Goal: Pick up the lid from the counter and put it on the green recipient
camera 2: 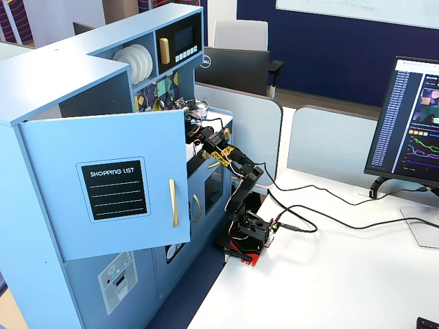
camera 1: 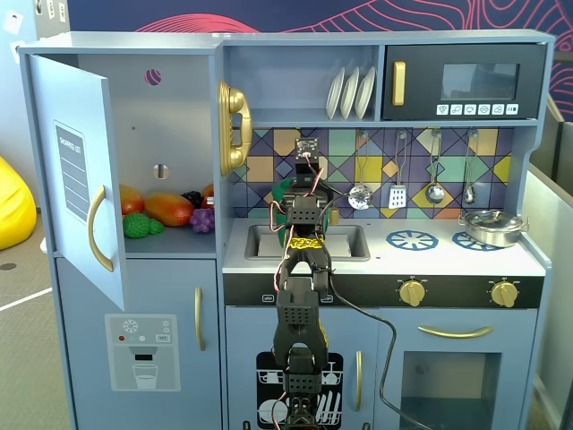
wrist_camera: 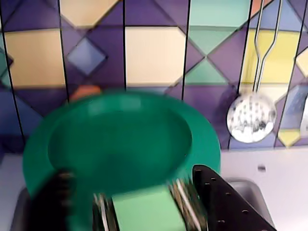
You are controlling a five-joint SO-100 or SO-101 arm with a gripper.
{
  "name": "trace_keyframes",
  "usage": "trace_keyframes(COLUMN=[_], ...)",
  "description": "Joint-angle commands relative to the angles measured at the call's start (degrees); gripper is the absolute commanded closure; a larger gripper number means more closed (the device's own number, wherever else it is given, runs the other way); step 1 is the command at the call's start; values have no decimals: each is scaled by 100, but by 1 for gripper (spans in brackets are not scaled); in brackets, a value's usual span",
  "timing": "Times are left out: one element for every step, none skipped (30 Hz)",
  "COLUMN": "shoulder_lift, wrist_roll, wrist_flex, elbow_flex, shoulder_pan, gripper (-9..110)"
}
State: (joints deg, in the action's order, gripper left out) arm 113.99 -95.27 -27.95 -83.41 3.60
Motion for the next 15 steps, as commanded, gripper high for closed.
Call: trace_keyframes(shoulder_lift=[193, 114, 62, 35, 53, 141, 299, 519, 791, 1081, 1389, 1714, 2039, 2382, 2742], wrist_roll=[62, 9, -62, -132, -185, -237, -290, -343, -360, -360, -360, -360, -360, -352, -360], wrist_flex=[439, 439, 439, 439, 387, 264, 88, -123, -352, -633, -958, -1274, -1521, -1679, -1819], elbow_flex=[448, 668, 888, 1099, 1274, 1380, 1406, 1362, 1274, 1160, 1028, 853, 606, 299, -70], shoulder_pan=[53, 53, 53, 35, 26, 18, 18, 26, 44, 44, 26, 18, 18, 18, 26], gripper=[65, 65, 65, 66, 66, 66, 67, 67, 68, 68, 69, 69, 70, 70, 70])
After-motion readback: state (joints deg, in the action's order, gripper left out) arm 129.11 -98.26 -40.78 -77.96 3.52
